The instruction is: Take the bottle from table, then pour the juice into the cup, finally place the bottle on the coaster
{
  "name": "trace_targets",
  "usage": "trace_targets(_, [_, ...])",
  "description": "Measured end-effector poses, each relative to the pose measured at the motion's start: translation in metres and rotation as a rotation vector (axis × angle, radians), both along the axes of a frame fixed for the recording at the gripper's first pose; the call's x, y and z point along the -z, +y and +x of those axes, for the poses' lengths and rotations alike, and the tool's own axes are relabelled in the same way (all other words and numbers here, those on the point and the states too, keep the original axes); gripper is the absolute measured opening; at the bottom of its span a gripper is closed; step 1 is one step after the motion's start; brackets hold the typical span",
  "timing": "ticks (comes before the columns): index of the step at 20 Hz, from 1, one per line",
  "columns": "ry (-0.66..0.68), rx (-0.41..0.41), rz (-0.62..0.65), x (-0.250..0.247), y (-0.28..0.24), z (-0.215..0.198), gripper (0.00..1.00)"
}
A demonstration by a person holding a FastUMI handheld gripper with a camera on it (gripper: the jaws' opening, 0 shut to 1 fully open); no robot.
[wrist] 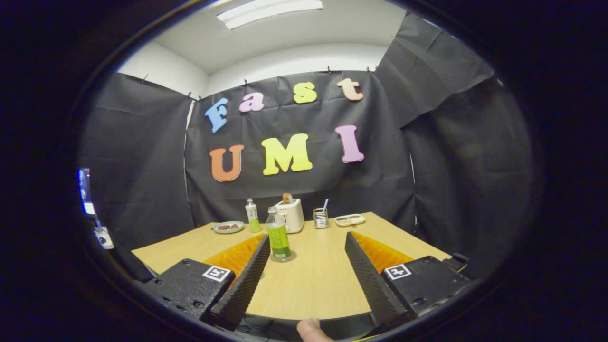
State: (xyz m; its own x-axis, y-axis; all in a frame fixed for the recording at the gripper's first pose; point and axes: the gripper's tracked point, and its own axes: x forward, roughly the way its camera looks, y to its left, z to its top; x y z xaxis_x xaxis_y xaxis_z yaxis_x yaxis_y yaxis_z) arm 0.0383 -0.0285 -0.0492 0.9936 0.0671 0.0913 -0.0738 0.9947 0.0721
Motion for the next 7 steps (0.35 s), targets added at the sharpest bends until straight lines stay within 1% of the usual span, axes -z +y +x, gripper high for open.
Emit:
trace_targets(2, [-0.061, 0.022, -0.042, -0.010, 0.003, -0.008, 1.00])
trace_targets(3, [-0.086, 0.060, -0.058, -0.014, -0.003, -0.006, 1.00])
trace_targets(4, [-0.096, 0.060, -0.056, -0.016, -0.003, -0.011, 1.00])
trace_targets(7, [-0.063, 0.021, -0.031, -0.010, 0.005, -0.007, 1.00])
